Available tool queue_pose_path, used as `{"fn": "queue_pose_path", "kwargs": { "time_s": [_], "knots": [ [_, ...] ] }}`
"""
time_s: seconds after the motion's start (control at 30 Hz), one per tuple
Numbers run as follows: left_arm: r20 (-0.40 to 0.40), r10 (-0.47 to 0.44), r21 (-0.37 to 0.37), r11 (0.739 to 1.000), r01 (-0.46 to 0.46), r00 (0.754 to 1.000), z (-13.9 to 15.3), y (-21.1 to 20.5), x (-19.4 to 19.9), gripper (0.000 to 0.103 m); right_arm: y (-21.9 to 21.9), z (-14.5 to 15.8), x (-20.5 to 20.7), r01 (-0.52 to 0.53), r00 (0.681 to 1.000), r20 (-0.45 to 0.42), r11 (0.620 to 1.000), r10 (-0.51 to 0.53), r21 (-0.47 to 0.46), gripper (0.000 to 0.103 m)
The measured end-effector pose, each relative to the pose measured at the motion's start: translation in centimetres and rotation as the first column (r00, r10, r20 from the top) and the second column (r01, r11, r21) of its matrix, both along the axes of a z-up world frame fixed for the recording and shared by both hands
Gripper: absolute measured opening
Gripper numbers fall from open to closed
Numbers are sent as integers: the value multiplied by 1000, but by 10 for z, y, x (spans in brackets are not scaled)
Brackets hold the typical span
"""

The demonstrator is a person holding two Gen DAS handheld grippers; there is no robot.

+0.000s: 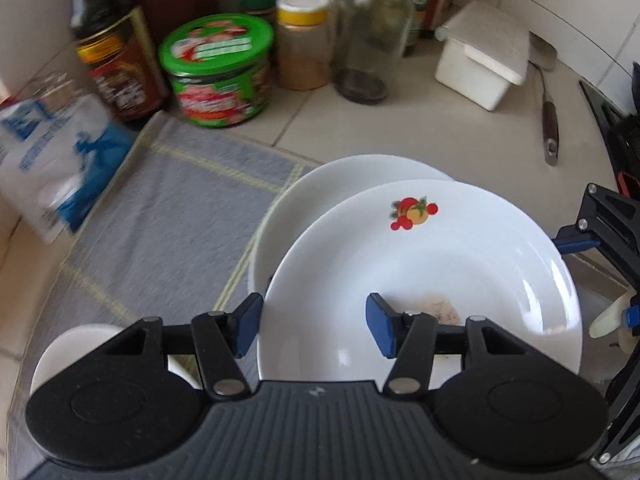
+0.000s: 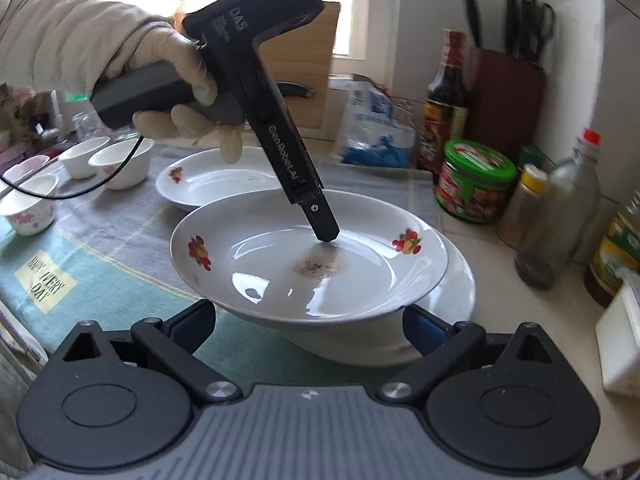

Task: Organize plates and bowls
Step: 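Carry the stained plate with the left tool and lower it onto another white plate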

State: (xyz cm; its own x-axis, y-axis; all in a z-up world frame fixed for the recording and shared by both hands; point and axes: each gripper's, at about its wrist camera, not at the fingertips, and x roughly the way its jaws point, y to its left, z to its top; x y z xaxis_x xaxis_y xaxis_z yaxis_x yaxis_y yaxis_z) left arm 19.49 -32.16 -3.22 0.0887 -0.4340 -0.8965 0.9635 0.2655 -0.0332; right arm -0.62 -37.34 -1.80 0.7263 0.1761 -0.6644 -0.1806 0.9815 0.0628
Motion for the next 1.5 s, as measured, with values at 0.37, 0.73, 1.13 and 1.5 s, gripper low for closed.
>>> {"fn": "queue_pose_path", "kwargs": {
  "time_s": [0.37,0.73,1.13,1.5],
  "knots": [
    [8,-81,24,996,81,997,-14,-28,-7,56,-12,-4,-13,99,995,-12,995,-98,29,102],
    [-20,-69,-2,998,69,997,-17,-26,1,58,-10,-2,-9,92,996,-19,996,-92,9,102],
    [-16,-55,-29,998,55,998,-18,-31,1,63,-10,-4,-6,104,994,-39,995,-104,-2,102],
    [-18,-24,-40,999,23,1000,-18,-35,4,63,-11,-4,-5,102,993,-52,995,-102,-13,103]
  ]
}}
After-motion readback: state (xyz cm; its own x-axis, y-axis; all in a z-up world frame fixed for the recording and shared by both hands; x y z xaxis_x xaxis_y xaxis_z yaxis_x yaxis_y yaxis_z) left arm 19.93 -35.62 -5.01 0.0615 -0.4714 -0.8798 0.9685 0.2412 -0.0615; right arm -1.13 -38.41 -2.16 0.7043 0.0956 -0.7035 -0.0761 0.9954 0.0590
